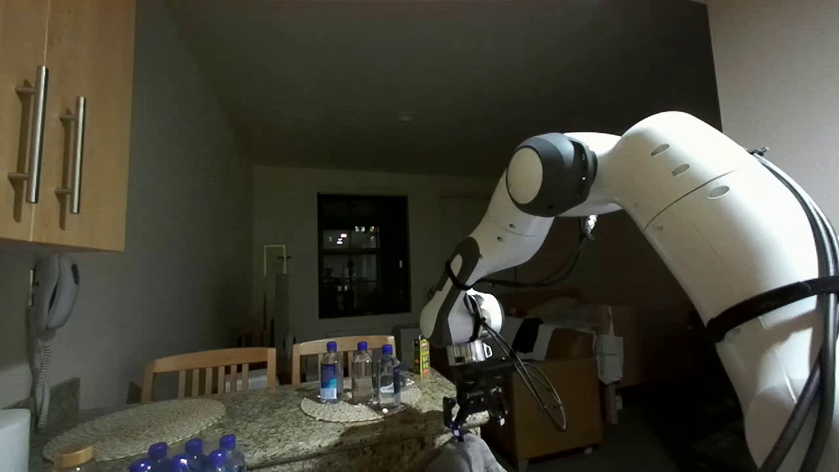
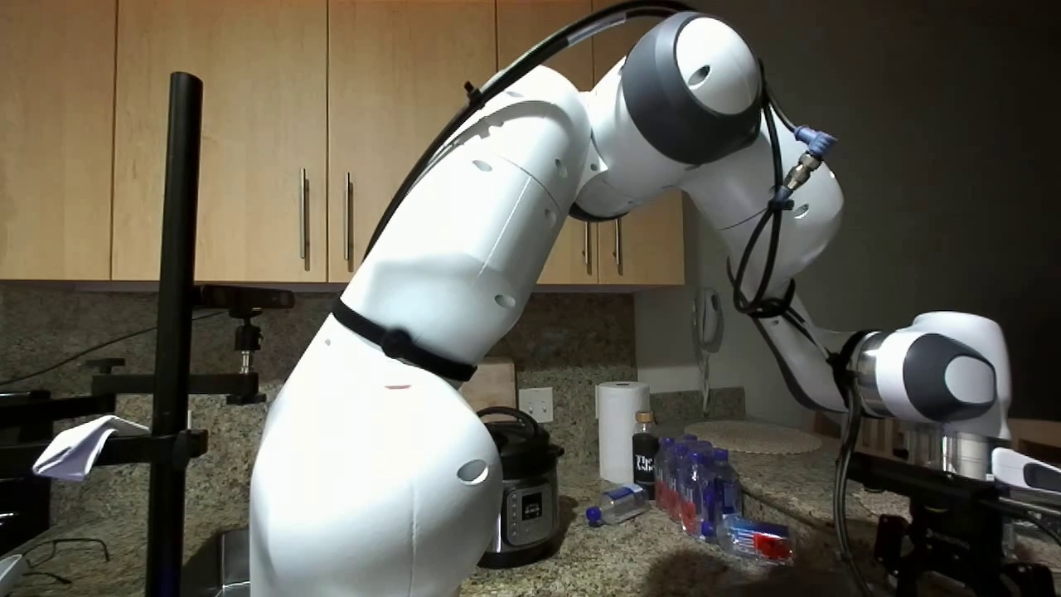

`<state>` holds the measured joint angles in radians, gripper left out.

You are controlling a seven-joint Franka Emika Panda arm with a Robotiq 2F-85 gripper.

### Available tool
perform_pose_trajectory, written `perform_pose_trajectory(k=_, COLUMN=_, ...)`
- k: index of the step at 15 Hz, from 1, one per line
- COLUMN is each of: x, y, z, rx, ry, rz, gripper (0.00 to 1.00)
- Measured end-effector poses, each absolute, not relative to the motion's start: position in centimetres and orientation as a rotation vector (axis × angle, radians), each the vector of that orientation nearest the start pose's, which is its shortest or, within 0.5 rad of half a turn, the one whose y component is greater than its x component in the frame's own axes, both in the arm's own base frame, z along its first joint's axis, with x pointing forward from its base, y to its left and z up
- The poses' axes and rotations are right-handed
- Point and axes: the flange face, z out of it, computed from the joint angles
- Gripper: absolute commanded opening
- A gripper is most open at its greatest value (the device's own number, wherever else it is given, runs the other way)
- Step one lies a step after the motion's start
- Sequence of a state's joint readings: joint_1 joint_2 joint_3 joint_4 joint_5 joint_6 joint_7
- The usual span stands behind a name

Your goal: Move the towel to the left

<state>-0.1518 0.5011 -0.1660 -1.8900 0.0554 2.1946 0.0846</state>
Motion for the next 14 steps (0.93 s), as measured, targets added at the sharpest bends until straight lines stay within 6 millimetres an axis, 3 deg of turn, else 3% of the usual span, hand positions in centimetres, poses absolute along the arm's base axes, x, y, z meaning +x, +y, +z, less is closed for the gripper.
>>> perform_pose_trajectory(k=1, x=58.5, y=-18.4, z=22.4, rx=-3.056, ry=0.675, rz=0.309, gripper=1.00)
perform_pose_trajectory(k=2, x=58.7, y=-18.2, z=22.1, rx=-3.042, ry=0.683, rz=0.314, gripper=0.75)
perform_pose_trajectory(k=3, x=59.0, y=-18.1, z=21.8, rx=-3.027, ry=0.692, rz=0.316, gripper=0.74)
perform_pose_trajectory(k=12, x=60.7, y=-17.3, z=21.4, rx=-2.940, ry=0.744, rz=0.287, gripper=0.15)
perform_pose_trajectory(k=14, x=60.7, y=-17.3, z=21.4, rx=-2.938, ry=0.745, rz=0.284, gripper=0.09)
